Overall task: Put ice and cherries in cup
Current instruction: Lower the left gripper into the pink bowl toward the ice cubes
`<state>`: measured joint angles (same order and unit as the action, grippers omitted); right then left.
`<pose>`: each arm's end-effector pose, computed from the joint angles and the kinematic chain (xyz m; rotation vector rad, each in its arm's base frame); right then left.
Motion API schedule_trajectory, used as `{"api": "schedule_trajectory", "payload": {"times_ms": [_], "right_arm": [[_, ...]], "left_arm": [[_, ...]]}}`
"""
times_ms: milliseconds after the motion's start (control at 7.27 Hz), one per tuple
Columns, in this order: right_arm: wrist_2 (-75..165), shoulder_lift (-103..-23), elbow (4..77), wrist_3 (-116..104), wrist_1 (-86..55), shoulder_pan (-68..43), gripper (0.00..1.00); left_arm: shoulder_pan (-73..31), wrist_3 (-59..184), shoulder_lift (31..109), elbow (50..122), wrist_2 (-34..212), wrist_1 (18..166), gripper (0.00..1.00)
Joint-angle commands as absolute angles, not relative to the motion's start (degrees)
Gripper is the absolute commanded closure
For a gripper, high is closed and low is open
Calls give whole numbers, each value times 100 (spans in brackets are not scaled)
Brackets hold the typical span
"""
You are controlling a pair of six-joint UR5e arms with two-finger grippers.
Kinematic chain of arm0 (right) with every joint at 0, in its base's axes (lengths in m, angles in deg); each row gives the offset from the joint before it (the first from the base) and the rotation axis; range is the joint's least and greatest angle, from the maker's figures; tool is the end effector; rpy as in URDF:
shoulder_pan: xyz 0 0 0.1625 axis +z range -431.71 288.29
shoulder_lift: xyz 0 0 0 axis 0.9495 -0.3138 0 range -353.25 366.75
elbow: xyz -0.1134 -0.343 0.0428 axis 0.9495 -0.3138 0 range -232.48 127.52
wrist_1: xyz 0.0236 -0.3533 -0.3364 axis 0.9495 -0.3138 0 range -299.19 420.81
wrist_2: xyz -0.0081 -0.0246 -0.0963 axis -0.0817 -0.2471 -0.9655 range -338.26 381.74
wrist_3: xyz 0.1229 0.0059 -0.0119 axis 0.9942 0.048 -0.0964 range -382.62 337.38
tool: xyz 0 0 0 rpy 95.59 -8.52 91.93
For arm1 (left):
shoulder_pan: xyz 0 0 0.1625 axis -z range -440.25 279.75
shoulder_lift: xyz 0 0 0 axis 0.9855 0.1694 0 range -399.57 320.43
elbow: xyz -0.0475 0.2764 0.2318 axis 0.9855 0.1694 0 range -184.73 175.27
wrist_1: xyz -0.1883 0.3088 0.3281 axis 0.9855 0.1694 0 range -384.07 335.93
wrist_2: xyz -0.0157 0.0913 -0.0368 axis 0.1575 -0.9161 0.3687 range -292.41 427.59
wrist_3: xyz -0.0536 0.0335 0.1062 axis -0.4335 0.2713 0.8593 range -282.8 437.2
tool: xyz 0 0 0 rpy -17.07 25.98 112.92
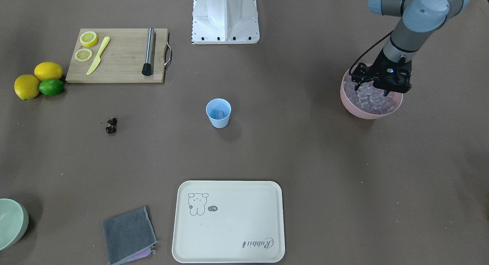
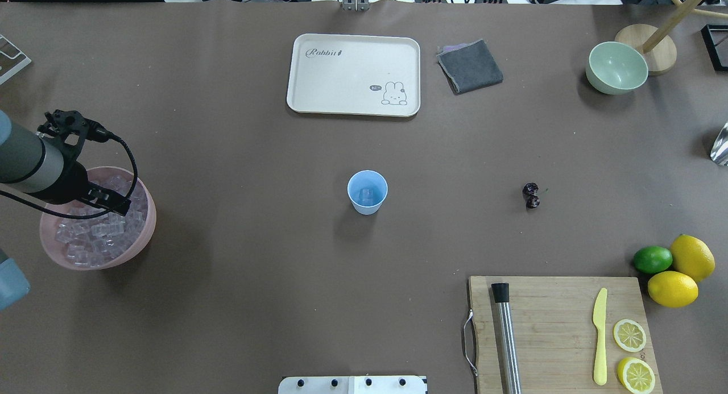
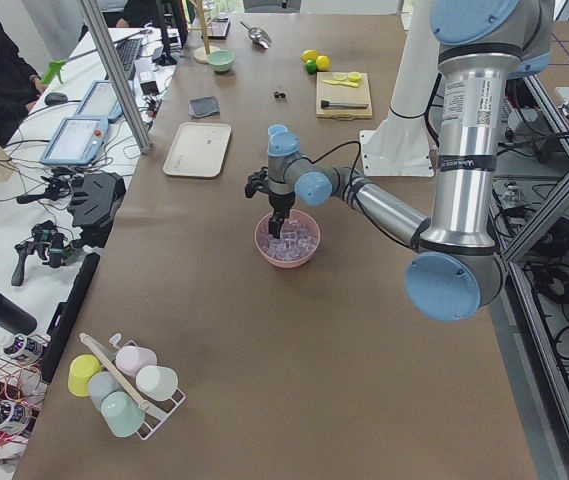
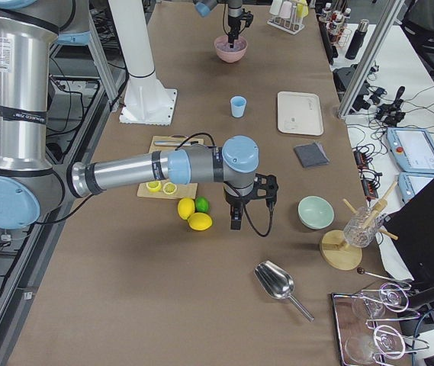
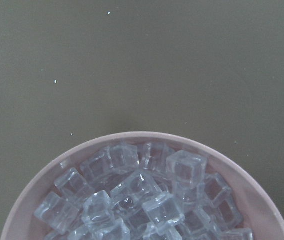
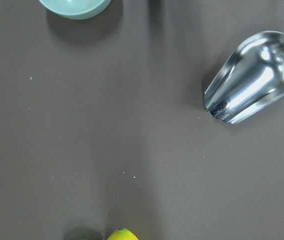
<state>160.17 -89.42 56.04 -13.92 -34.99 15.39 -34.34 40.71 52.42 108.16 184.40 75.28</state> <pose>0.0140 -0.5297 0.4938 0.0214 -0.8510 0.0467 0.3502 -0.4729 0.3637 0.1541 0.7270 0.2662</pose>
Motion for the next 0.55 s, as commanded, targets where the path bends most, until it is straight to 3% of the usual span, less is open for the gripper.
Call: {"api": "schedule_trajectory", "payload": {"times_ms": [0,413], "right_arm": [[16025,-8958,5607,-1392,-3499,1539,0],[16016,-8984,5615,-1392,-3499,1539,0]], "left_arm": [[-3445,4073,5289,10620,18439,7673,9],[-3463,4064,5332,10470,18448,7797,16]]}}
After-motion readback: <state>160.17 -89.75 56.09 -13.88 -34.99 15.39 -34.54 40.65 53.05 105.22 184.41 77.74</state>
